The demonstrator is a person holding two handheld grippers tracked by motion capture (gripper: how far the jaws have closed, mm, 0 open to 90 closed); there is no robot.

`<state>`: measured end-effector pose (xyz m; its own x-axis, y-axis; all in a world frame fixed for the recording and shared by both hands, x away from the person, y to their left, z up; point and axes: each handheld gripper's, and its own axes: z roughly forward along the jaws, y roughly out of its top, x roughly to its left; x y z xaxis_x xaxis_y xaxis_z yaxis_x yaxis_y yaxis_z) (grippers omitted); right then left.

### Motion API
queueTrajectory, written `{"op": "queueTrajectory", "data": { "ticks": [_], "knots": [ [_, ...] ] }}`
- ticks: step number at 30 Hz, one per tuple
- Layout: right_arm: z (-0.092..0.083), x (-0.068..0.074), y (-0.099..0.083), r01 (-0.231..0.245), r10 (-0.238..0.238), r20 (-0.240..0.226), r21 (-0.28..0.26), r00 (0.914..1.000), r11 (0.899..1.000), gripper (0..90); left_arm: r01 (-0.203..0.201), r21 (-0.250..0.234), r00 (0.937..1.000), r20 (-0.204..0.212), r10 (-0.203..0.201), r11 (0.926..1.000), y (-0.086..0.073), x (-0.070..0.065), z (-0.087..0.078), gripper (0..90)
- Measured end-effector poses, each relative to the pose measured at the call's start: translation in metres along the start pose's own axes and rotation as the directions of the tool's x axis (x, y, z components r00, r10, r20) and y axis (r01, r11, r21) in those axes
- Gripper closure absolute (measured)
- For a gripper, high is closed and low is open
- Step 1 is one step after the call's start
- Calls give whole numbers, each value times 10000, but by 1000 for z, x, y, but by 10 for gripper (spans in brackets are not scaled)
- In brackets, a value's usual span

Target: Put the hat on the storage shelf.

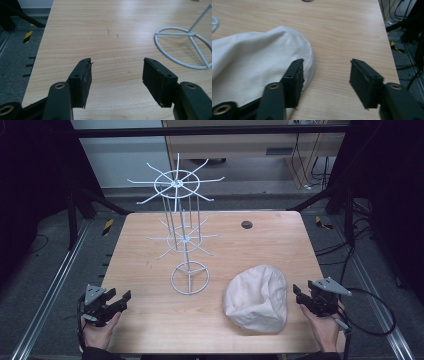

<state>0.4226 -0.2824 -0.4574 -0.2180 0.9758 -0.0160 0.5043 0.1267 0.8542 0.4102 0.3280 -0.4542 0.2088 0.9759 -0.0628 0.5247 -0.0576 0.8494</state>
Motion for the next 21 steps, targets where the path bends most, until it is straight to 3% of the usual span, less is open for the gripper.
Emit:
{"op": "queueTrajectory", "data": {
  "ticks": [6,11,12,17,21],
  "knots": [
    [-21,12,13,210,-216,-757,-84,9969,9997,655,94,74,9998,152,-95,9999,-2,0,-1,419],
    [-34,16,18,468,-472,-1229,-54,9913,9989,736,58,43,9999,130,-59,10000,-1,0,-2,432],
    [-40,17,19,535,-535,-1563,-40,9863,9986,790,8,97,10000,96,-9,10000,-1,0,-1,435],
    [-46,21,21,802,-758,-1993,141,9770,9967,892,-119,162,9999,33,118,9998,-1,-2,-1,439],
    [-48,26,21,1096,-1003,-2282,284,9684,9936,900,-210,236,9998,9,210,9995,-1,-3,-1,439]
  ]
}}
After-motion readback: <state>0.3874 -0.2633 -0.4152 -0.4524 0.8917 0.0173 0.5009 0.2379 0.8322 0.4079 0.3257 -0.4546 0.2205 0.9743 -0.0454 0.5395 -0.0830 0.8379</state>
